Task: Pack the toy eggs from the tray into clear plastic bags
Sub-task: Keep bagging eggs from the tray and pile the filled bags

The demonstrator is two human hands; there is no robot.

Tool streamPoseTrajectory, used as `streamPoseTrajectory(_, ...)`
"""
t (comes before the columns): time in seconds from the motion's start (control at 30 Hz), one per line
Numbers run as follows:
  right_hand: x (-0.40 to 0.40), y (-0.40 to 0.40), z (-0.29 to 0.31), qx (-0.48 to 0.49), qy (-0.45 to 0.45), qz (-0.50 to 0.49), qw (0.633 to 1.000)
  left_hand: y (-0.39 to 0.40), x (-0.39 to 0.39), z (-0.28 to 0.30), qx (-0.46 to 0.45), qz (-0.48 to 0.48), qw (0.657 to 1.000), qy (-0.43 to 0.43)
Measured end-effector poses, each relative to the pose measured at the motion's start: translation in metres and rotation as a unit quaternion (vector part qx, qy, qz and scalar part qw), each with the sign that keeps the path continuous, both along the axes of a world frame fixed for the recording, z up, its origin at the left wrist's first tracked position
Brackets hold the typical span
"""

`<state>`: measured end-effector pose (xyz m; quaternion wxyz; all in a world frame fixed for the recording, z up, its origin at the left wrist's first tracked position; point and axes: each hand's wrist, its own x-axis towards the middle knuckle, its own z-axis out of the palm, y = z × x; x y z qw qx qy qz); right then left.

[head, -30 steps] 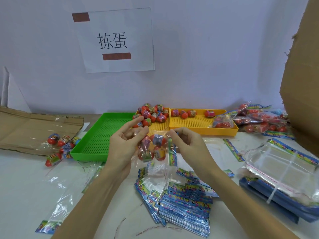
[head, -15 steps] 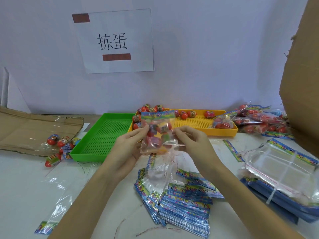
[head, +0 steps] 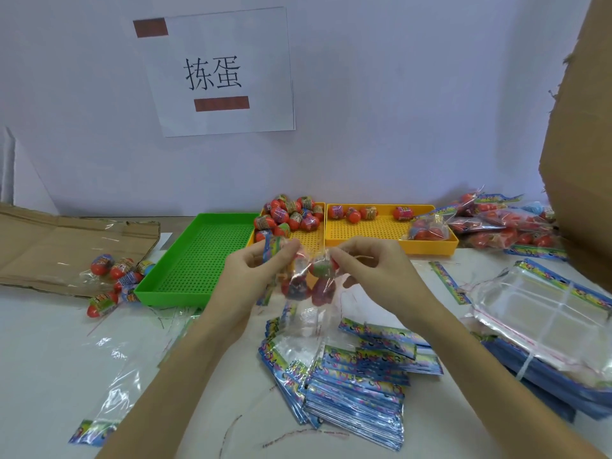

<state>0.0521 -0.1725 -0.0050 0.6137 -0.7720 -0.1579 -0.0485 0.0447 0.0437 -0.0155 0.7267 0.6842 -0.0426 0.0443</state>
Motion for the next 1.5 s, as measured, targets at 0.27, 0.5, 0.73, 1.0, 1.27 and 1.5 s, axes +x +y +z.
streamPoseTrajectory(0.27,0.004,-0.009,0.004,0.01,-0.02,0.007,1.0,-0.007,-0.001,0.0,-0.168,-0.012,0.984,0.058)
streamPoseTrajectory(0.5,0.001,-0.002,0.002,0.024,0.005,0.017,1.0,-0.016,-0.005,-0.001,-0.095,0.073,0.992,-0.042)
streamPoseTrajectory(0.73,-0.002,-0.001,0.003,0.063,0.026,-0.014,0.998,-0.016,-0.007,0.003,-0.096,0.04,0.994,-0.04)
streamPoseTrajectory(1.0,-0.002,-0.004,0.004,0.067,-0.012,-0.065,0.996,0.001,-0.003,0.007,0.02,-0.03,0.999,-0.035)
streamPoseTrajectory(1.27,-0.002,0.002,0.0,0.011,0.136,-0.031,0.99,-0.001,0.003,-0.001,0.089,0.096,0.973,-0.19)
streamPoseTrajectory(1.5,-0.006,0.016,-0.008,0.11,0.232,0.221,0.941,-0.015,-0.003,0.002,-0.121,-0.008,0.975,-0.186)
